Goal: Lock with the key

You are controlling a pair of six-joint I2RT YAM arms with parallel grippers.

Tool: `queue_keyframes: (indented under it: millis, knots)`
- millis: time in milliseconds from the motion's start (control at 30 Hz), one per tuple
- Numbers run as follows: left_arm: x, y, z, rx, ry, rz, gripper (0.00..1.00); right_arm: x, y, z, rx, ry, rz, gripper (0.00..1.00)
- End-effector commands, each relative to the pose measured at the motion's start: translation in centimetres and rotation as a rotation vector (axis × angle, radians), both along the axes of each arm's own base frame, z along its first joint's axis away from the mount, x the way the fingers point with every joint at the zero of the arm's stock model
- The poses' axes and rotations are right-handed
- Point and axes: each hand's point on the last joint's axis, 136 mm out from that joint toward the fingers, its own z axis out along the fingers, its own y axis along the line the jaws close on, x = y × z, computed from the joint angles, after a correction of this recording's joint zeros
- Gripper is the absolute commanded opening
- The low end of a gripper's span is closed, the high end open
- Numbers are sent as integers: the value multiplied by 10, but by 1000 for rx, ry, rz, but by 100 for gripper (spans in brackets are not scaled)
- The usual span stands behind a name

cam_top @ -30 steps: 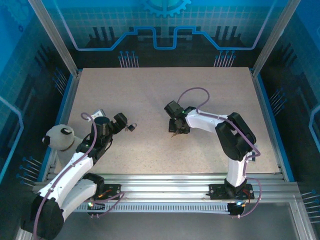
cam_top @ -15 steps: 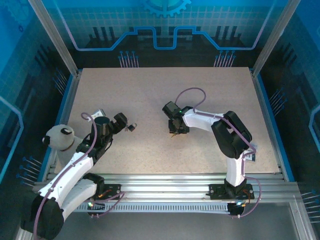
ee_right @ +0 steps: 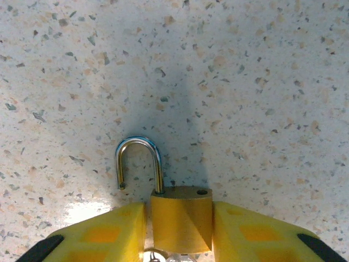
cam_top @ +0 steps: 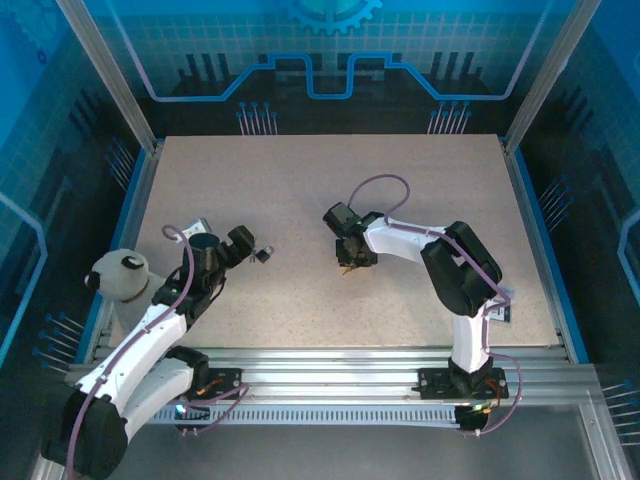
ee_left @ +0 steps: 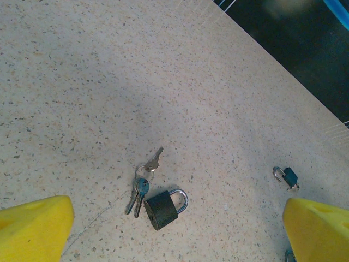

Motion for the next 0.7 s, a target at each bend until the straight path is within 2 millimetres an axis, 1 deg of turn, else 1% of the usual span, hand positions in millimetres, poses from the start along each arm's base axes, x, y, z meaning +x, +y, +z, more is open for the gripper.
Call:
queue_keyframes:
  millis: [0, 233, 333, 500, 667]
  knots:
    - [-1, -4, -6, -5, 6, -21, 99, -4, -5, -15, -53, 24, 7, 32]
    - [-1, -5, -6, -5, 6, -22, 99, -5, -7, -20, -52, 34, 4, 25]
    - [-1, -4, -6, -4, 6, -21, 99, -5, -8, -22, -45, 40, 3, 20]
    - [-1, -4, -6, -4, 6, -21, 99, -6, -6, -22, -26, 47, 10, 19]
    - [-1, -4, -6, -3, 6, -22, 99, -9, 7, -10, 57, 35, 46, 20]
